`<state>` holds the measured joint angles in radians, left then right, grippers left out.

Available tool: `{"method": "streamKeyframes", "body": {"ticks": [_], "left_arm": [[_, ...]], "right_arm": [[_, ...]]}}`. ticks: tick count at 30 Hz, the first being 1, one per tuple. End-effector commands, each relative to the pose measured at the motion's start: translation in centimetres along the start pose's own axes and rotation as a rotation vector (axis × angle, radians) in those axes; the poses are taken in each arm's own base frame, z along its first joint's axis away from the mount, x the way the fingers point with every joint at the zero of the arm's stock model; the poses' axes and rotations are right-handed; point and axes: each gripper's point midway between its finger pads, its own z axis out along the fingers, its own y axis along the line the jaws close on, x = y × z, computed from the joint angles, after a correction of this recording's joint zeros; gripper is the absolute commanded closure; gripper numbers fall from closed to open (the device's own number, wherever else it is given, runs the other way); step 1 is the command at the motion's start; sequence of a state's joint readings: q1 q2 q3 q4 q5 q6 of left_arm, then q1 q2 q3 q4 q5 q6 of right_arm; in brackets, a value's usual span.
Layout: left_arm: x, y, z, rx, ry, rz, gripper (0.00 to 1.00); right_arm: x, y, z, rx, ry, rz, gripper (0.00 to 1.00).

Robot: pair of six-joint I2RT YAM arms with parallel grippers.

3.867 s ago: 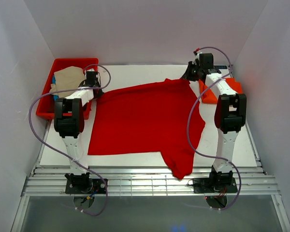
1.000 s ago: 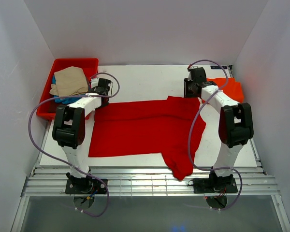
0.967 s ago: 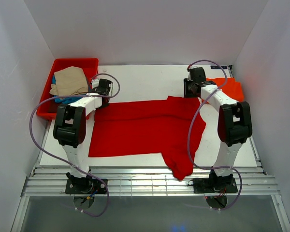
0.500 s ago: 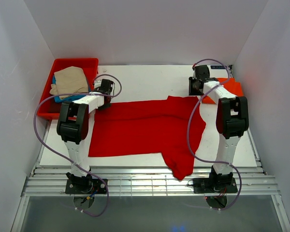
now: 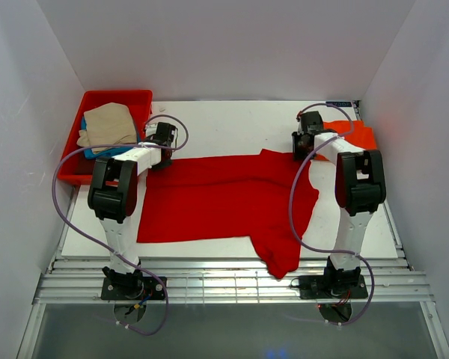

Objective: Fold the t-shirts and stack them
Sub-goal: Fold the tshirt

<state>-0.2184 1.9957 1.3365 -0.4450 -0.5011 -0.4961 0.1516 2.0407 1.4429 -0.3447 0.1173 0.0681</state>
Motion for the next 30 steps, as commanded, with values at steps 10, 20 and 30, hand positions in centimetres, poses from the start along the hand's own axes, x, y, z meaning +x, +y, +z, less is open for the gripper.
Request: {"method": "streamKeyframes", "body": {"ticks": [10,20,30], "left_arm": [[0.0,0.1,-0.7,0.008,0.008,-0.006,0.57],[0.4,0.1,-0.5,0.009,0.019,-0.006,0.58],[1.0,0.4,-0.5,0.0,0.028,0.001,0.57]], "right_arm": [[-3.2,-0.4,-3.7,0.019,-0.103,-0.018,0.64],[-2.9,0.2,-4.8,-0.021,-0.096,-0.021,0.64],[-3.0,0.9,-5.8,-0.064,-0.112,-0.013,0.65]]}}
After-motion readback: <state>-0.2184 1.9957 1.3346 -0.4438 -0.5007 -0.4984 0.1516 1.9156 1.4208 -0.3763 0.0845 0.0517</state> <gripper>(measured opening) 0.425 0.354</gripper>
